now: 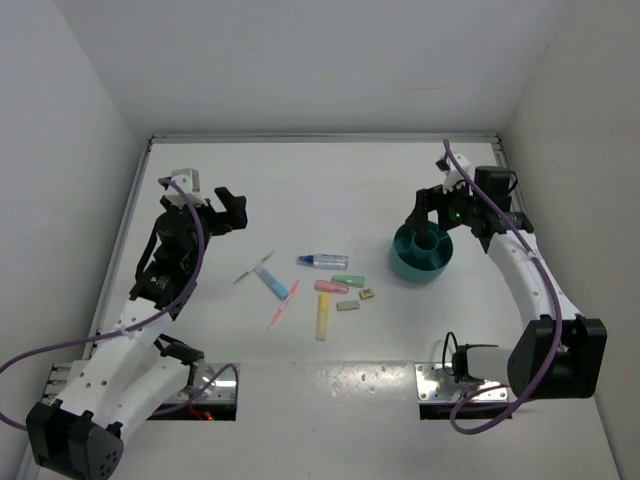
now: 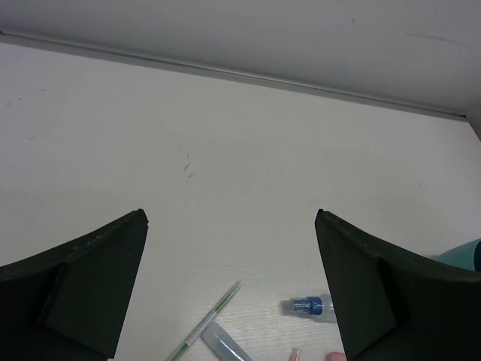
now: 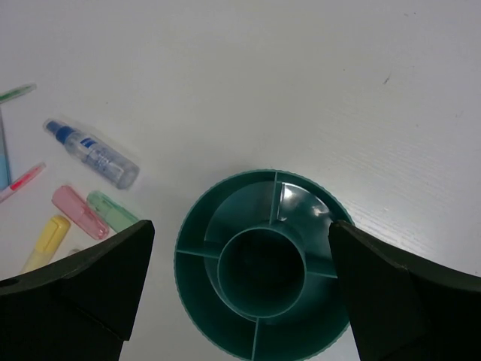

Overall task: Sort the stationery into containers
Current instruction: Pick up the pen from the center of the board.

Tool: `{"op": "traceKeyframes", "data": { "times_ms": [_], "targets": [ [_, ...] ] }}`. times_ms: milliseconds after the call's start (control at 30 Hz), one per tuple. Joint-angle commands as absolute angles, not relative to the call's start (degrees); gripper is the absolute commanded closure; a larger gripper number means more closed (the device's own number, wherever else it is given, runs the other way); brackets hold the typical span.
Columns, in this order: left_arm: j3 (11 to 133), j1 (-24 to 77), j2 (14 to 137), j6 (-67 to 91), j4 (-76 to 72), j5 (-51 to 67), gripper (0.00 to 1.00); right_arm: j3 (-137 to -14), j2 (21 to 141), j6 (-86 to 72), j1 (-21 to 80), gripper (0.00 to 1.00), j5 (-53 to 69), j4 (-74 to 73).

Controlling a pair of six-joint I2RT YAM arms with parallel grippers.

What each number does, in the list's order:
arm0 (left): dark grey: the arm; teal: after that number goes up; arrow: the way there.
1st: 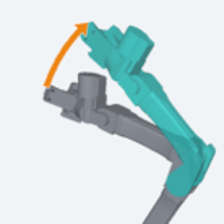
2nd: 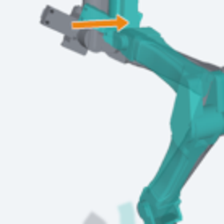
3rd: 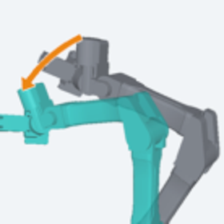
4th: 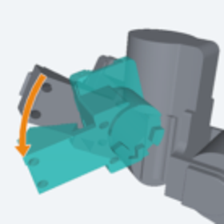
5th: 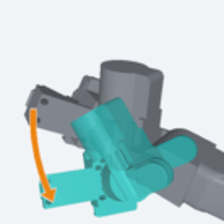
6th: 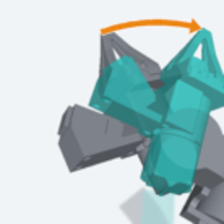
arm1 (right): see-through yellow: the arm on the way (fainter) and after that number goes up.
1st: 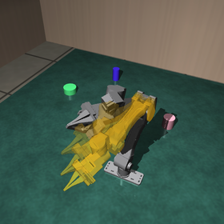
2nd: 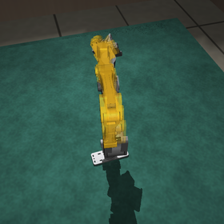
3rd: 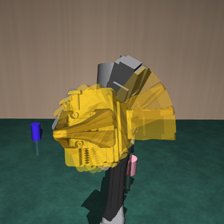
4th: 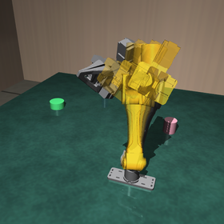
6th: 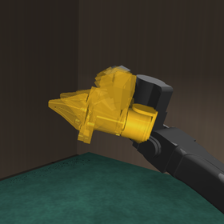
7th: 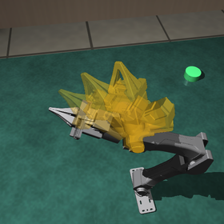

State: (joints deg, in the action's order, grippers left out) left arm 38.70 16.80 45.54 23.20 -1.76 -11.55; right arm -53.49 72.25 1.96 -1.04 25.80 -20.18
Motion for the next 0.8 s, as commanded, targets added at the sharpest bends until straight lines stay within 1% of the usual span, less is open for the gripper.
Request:
{"op": "traceKeyframes", "data": {
  "times_ms": [0, 300, 333, 367, 400, 433, 467, 500, 533, 567, 600, 633, 667, 700, 733, 767],
  "targets": [
    [39.46, 16.79, 44.91, 23.73, -2.90, -9.32, 0.00, -54.84, 69.96, 2.38, -1.32, 0.00, 27.60, -18.98],
    [39.46, 16.79, 44.91, 23.73, -2.90, -8.79, 0.00, -53.17, 68.12, 4.83, -1.32, 0.00, 27.69, -18.37],
    [39.46, 16.79, 44.91, 23.73, -2.90, -7.48, 0.26, -53.17, 68.12, 6.23, -1.32, 0.00, 26.99, -19.67],
    [39.46, 16.79, 45.52, 23.03, -2.90, -6.69, 0.54, -53.87, 69.07, 6.24, -1.32, 0.00, 26.29, -20.82],
    [39.46, 16.79, 45.53, 23.03, -2.90, -6.16, 0.88, -54.75, 70.74, 6.85, -1.32, 0.00, 26.80, -22.22],
    [39.98, 16.79, 46.31, 23.03, -2.90, -4.50, 1.00, -56.84, 71.62, 11.38, -1.32, 0.00, 29.07, -24.32],
    [39.99, 17.40, 47.54, 22.24, -2.90, -2.74, 1.00, -57.82, 72.41, 14.38, -1.32, 0.00, 31.53, -29.22],
    [39.99, 17.92, 48.24, 21.45, -2.90, -1.42, 1.00, -57.83, 73.03, 15.28, -1.32, 0.00, 34.95, -29.79],
    [41.30, 18.63, 49.21, 20.75, -1.86, -0.71, 1.00, -57.83, 73.04, 16.16, -1.32, 0.10, 37.50, -29.79],
    [42.27, 19.85, 50.44, 20.22, -0.71, -0.70, 0.82, -57.83, 74.17, 17.56, -1.32, 0.43, 39.97, -31.36],
    [43.49, 20.39, 53.58, 19.61, 2.69, -0.70, 0.52, -57.83, 74.70, 17.58, -1.32, 0.99, 40.77, -31.38],
    [46.03, 20.39, 55.18, 19.60, 4.64, -3.92, 0.24, -57.83, 75.32, 17.06, -0.27, 1.00, 42.26, -30.85],
    [47.10, 21.09, 56.59, 19.60, 6.40, -5.69, 0.01, -58.62, 76.80, 18.09, 0.35, 1.00, 44.28, -30.85],
    [48.07, 21.09, 57.91, 20.47, 9.46, -7.71, 0.01, -60.02, 77.86, 19.15, 1.13, 0.83, 47.60, -31.37],
    [49.56, 21.09, 59.66, 21.96, 10.71, -11.56, 0.01, -61.51, 79.00, 23.77, 3.23, 0.44, 48.68, -33.20],
    [49.57, 21.09, 59.68, 22.67, 11.59, -13.52, 0.01, -63.26, 80.41, 26.78, 4.73, 0.11, 49.74, -36.01]
  ]
}}
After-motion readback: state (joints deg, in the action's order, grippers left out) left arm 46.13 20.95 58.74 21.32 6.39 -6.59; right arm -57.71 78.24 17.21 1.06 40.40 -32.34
